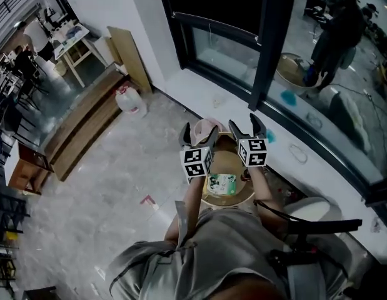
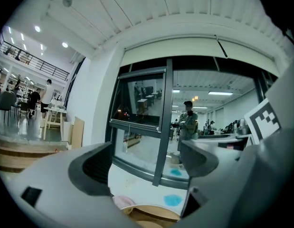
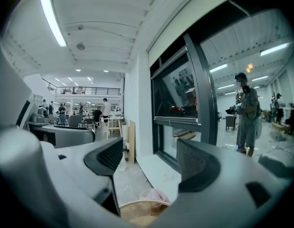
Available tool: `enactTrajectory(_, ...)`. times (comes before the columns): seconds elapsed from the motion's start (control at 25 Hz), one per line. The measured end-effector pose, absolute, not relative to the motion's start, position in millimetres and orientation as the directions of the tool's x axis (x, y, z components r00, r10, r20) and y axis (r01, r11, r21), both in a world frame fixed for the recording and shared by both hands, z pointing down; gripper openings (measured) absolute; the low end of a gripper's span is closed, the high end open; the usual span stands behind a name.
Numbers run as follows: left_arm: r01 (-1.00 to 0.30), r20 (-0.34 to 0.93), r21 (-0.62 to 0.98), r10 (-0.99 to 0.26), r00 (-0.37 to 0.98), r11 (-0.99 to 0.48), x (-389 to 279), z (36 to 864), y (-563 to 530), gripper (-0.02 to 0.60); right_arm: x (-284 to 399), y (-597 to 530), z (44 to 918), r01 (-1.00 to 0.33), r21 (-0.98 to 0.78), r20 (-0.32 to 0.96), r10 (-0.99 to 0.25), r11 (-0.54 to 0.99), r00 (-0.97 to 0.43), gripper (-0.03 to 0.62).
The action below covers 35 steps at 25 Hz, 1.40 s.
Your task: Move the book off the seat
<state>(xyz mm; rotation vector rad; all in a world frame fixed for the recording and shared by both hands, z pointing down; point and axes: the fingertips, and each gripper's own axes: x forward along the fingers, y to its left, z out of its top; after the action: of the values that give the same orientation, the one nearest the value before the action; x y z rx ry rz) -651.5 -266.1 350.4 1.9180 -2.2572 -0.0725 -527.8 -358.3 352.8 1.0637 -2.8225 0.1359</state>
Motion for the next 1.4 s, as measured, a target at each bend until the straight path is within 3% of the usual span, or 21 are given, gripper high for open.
enactTrajectory(0.16,-0.976,0.116,0.161,-0.985,-0.127,0.145,-649.6,357.2,-263.3,0.448,-517.2,-350.8,371.2,-0.677,-0.051,0.181,-0.66,0.734,-0.729,0.357)
enactTrajectory(0.4,-0.984,0.143,0.173,-0.99,-0.01,0.035,-615.7,369.1,-281.2,0.448,-444.6,-359.2,379.2,-0.789,-0.058,0.194,-0.768,0.612,-0.61,0.357)
enactTrajectory(0.68,-0.924,0.114,0.247,-0.939,0.325,-0.291,-489.4,378.6,-339.0,0.448,-259.6,-333.5,357.9,-0.971,-0.015,0.182,-0.955,0.237,-0.236,0.357)
enactTrajectory(1.0,-0.743,0.063,0.297,-0.764,0.642,-0.6,-311.2,381.0,-328.2,0.448,-68.1,-205.1,355.3,-0.984,0.047,0.233,-0.956,-0.174,0.18,0.357)
enactTrajectory(1.16,-0.693,0.059,0.268,-0.707,0.705,-0.669,-257.3,362.6,-292.0,0.448,-14.3,-166.3,347.2,-0.97,0.029,0.214,-0.946,-0.241,0.242,0.357)
enactTrajectory(1.4,-0.692,0.058,0.205,-0.697,0.715,-0.692,-196.9,339.8,-244.3,0.448,36.0,-139.1,331.1,-0.977,-0.033,0.144,-0.969,-0.209,0.202,0.357)
